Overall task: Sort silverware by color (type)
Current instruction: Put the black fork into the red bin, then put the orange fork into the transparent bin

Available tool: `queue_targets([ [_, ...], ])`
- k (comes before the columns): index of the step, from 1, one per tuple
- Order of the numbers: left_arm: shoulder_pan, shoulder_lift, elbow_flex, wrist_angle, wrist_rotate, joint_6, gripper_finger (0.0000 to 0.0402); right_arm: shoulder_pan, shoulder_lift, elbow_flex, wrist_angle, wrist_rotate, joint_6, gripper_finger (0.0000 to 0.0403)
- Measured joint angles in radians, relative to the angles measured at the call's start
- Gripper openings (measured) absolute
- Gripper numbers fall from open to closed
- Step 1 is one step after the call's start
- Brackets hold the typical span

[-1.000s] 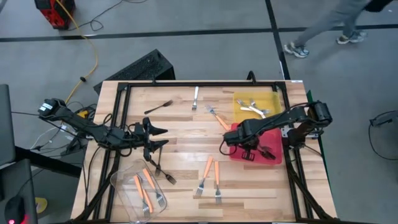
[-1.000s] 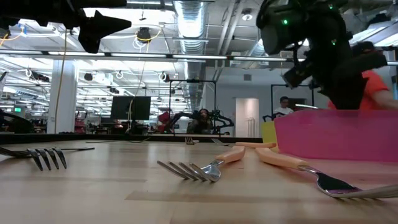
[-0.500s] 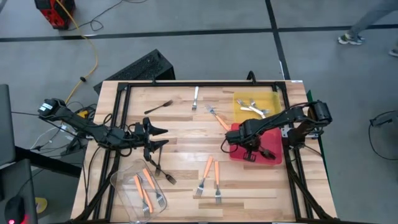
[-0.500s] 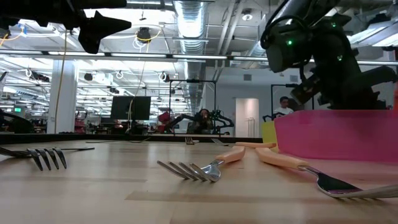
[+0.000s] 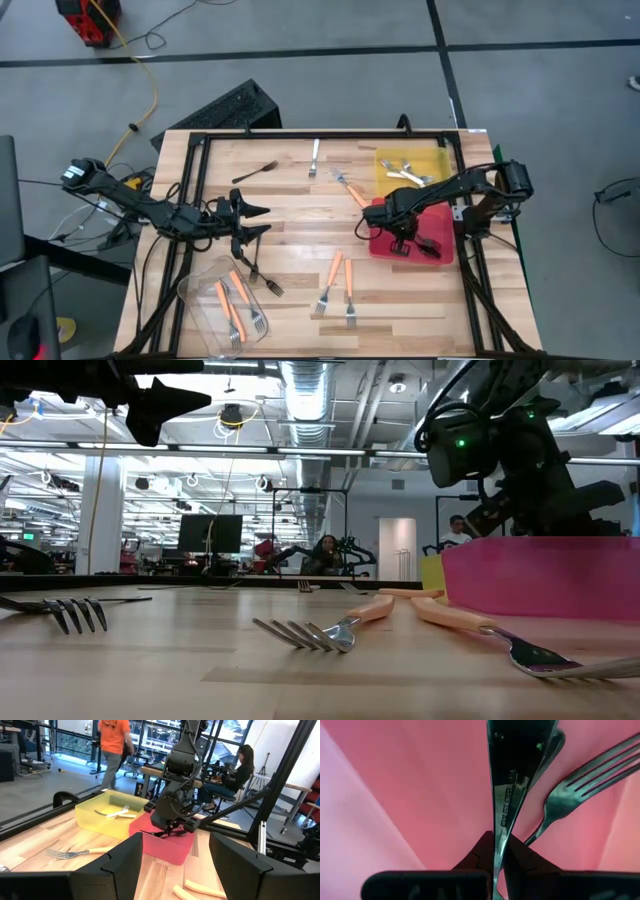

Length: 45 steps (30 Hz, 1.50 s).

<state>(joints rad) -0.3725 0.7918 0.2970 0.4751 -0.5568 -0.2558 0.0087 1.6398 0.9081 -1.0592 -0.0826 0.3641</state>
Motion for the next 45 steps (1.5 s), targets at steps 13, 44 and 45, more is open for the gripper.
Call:
queue_targets([
  [13, 0.000, 0.000, 0.000, 0.000, 0.000, 0.000, 0.0215, -0.001, 0.000, 0.000, 0.010, 0.024, 0.002, 0.0058],
  [44, 0.000, 0.000, 0.000, -0.010, -0.003, 0.001, 0.0215, -0.001, 0.000, 0.007, 0.009, 0.023, 0.012, 0.0161],
  [45, 0.000, 0.000, 0.000, -0.015, -0.005, 0.001, 0.0215, 0.000, 0.000, 0.018, -0.007, 0.022, 0.012, 0.0164],
])
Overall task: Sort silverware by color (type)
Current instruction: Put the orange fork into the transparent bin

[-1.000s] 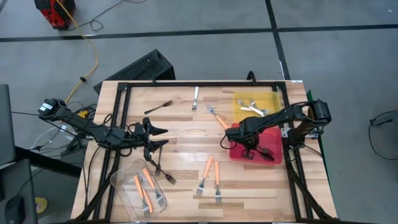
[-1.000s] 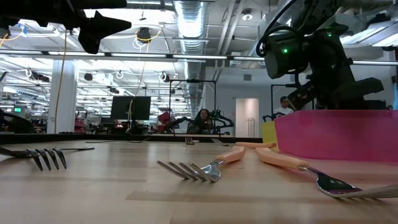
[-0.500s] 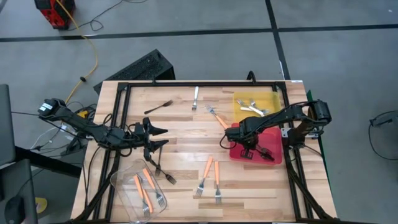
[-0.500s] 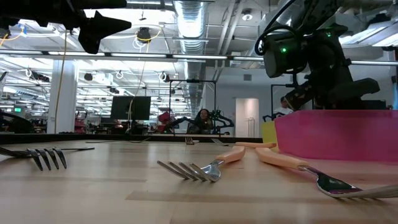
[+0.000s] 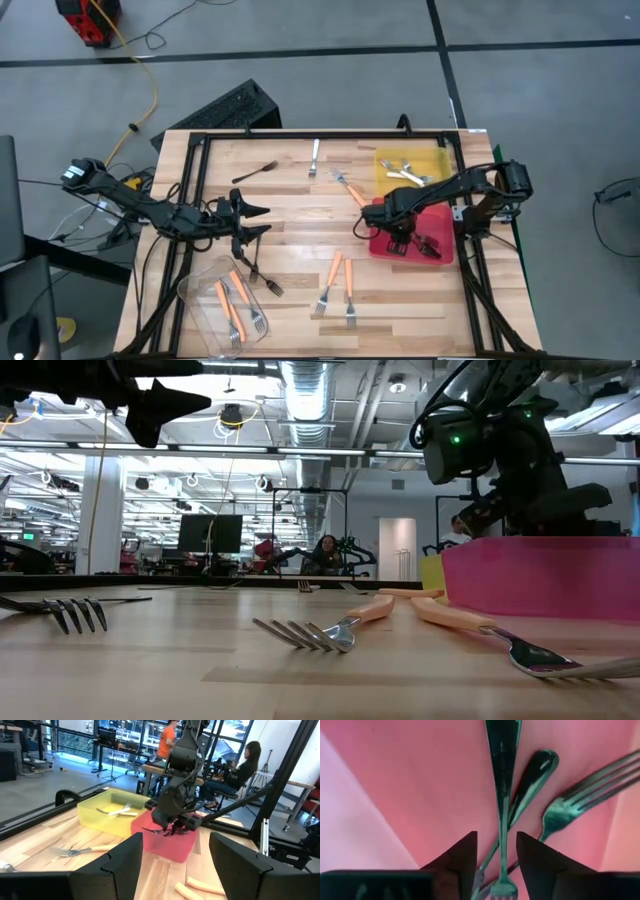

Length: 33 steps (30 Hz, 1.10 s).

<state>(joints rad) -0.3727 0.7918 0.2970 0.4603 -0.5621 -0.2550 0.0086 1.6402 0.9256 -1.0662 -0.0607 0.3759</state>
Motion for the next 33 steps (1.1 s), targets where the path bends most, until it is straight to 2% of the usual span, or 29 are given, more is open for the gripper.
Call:
queue_targets([
  [7, 0.000, 0.000, 0.000, -0.001, 0.000, 0.000, 0.0215, 0.012, 0.000, 0.130, -0.108, 0.006, -0.016, 0.0159],
  [15, 0.000, 0.000, 0.000, -0.001, 0.001, 0.000, 0.0215, 0.072, 0.000, 0.311, -0.084, 0.009, -0.075, 0.0151],
  [21, 0.000, 0.000, 0.000, -0.001, 0.001, 0.000, 0.0215, 0.158, 0.000, 0.401, 0.111, 0.010, -0.097, 0.0150],
  [27, 0.000, 0.000, 0.000, 0.000, 0.004, 0.000, 0.0215, 0.255, -0.001, 0.406, 0.442, 0.014, -0.200, 0.0150],
  [33, 0.000, 0.000, 0.000, 0.000, 0.014, -0.001, 0.0215, 0.352, 0.002, 0.406, 0.510, 0.013, -0.320, 0.0150],
])
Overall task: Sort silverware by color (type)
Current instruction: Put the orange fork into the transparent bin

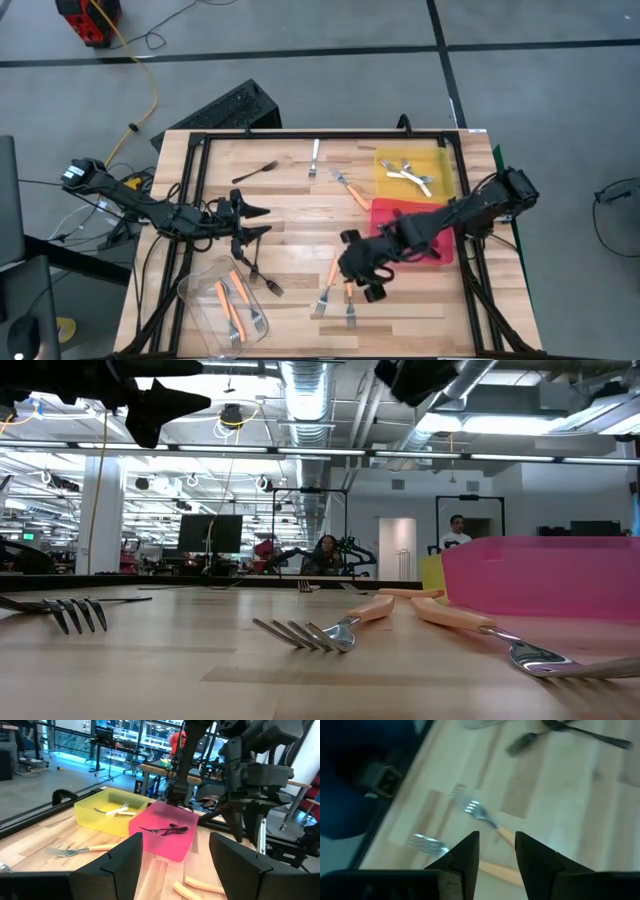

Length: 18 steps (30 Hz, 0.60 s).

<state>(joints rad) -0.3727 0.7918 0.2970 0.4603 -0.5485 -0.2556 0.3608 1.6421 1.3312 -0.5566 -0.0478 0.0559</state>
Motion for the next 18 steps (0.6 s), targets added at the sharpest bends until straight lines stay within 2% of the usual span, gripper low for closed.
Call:
queue_targets([
  [9, 0.000, 0.000, 0.000, 0.001, 0.019, -0.001, 0.0215, 0.087, 0.020, -0.056, 0.006, 0.024, 0.005, 0.0149],
  [18, 0.000, 0.000, 0.000, -0.024, 0.019, -0.002, 0.0215, 0.111, 0.143, -0.061, 0.045, 0.047, -0.172, 0.0149],
])
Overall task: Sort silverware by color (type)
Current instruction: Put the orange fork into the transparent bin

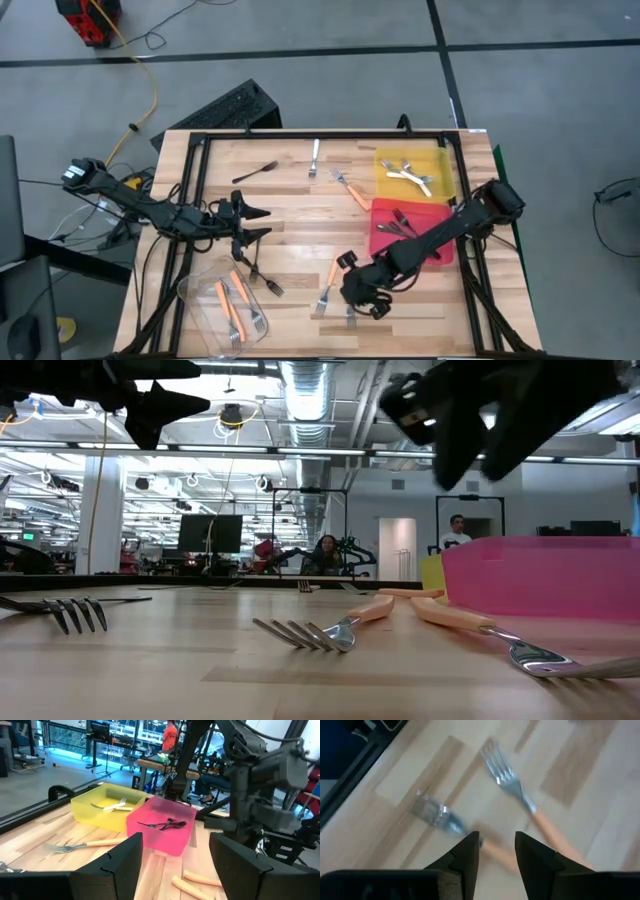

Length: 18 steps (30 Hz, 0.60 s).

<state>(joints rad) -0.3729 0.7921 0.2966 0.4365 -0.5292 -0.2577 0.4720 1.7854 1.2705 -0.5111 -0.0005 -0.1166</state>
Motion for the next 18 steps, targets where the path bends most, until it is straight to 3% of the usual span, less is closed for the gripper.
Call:
queue_targets([
  [8, 0.000, 0.000, 0.000, -0.019, 0.001, -0.016, 0.0215, 0.022, 0.035, 0.001, -0.017, -0.026, -0.288, 0.0149],
  [18, 0.000, 0.000, 0.000, -0.029, 0.001, -0.016, 0.0215, 0.012, 0.073, -0.004, -0.009, -0.050, -0.515, 0.0149],
])
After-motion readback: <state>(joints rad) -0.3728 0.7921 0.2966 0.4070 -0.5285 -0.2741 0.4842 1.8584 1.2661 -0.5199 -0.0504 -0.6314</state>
